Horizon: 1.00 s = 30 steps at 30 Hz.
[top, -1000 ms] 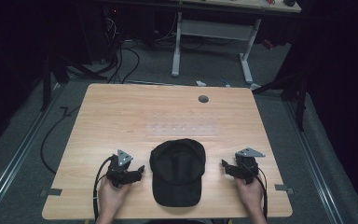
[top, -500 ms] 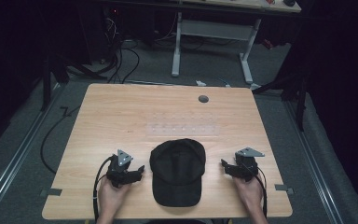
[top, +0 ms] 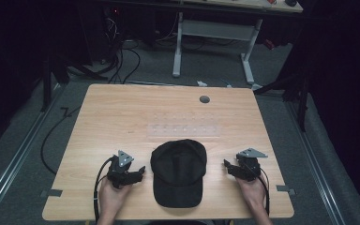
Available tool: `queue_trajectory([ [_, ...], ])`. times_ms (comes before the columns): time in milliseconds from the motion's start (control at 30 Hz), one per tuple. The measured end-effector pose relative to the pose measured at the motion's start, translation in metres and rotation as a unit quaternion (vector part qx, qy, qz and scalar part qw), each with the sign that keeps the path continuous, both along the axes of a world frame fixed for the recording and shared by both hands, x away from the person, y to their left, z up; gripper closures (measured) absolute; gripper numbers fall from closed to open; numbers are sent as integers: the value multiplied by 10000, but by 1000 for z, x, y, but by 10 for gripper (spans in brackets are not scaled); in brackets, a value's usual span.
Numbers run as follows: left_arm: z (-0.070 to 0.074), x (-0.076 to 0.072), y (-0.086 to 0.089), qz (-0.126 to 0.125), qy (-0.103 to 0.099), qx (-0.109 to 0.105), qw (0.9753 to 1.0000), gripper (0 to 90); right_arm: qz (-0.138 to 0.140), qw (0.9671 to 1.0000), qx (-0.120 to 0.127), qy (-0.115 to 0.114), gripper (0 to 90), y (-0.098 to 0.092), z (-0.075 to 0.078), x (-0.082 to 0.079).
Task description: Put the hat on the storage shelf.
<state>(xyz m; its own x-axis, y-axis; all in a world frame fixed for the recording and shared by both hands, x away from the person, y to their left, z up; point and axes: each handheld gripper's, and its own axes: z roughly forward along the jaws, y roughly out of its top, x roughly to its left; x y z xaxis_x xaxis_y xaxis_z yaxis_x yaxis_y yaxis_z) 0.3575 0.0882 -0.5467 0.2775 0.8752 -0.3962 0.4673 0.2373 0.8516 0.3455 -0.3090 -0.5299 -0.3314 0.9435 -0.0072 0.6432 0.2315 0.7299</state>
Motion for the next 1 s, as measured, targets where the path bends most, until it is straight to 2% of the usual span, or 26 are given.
queue_trajectory([
  [67,0,0,0,1,2,-5,10000,269,19,10000,-20,-6,423,0,1,-1],
  [333,0,0,0,4,7,-21,10000,274,120,9991,376,158,481,-4,13,-13],
  [500,0,0,0,5,5,-21,10000,273,250,9987,435,92,477,0,19,-20],
  [633,0,0,1,9,9,-27,10000,277,269,9989,368,76,478,5,23,-24],
  [733,0,0,1,14,7,-29,10000,277,317,9984,446,106,478,8,26,-26],
  [1000,0,0,0,10,2,-21,10000,273,711,9961,524,-10,490,26,38,-31],
])
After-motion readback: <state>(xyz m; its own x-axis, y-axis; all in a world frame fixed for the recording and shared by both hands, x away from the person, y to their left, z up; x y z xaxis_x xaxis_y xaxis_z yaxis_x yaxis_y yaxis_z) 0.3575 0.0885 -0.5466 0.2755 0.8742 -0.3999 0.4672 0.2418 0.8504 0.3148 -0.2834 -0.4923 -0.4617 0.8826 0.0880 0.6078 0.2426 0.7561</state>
